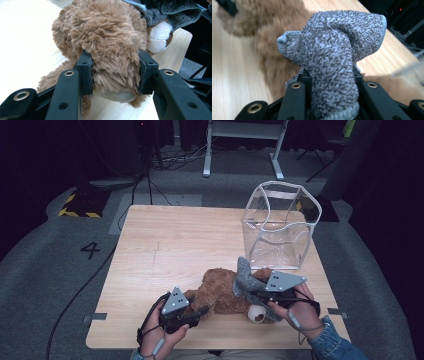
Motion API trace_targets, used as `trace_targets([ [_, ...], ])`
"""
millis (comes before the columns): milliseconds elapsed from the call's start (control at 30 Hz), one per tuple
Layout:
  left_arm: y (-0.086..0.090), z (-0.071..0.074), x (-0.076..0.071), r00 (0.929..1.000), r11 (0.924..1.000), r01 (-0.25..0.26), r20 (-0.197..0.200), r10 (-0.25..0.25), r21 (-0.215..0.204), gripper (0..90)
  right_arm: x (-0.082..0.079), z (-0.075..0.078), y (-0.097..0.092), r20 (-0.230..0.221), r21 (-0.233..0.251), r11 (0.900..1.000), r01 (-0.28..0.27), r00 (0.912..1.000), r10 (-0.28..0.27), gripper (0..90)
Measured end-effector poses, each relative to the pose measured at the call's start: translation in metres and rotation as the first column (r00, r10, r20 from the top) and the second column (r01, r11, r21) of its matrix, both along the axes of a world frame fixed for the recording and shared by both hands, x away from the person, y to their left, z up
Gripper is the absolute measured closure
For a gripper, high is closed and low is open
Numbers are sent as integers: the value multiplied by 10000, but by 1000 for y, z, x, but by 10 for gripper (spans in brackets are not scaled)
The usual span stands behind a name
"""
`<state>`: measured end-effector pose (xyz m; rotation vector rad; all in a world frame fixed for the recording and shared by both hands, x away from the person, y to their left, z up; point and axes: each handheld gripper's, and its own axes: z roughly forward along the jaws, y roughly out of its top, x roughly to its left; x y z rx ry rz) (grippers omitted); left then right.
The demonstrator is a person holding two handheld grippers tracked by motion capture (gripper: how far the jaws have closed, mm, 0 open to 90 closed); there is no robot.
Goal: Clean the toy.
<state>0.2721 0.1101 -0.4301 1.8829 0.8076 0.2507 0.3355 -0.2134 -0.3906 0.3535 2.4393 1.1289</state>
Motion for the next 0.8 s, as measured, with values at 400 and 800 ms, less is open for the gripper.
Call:
trace_targets([
  [400,-1,1,0,10000,10000,-70,-33,70,70,564,-10,-7,-79,-631,-452,9830,1782,9815,-1809,688],
  [800,-2,0,1,9999,9998,-148,-76,149,129,560,-42,30,-79,233,698,9872,1432,9891,-1451,681],
])
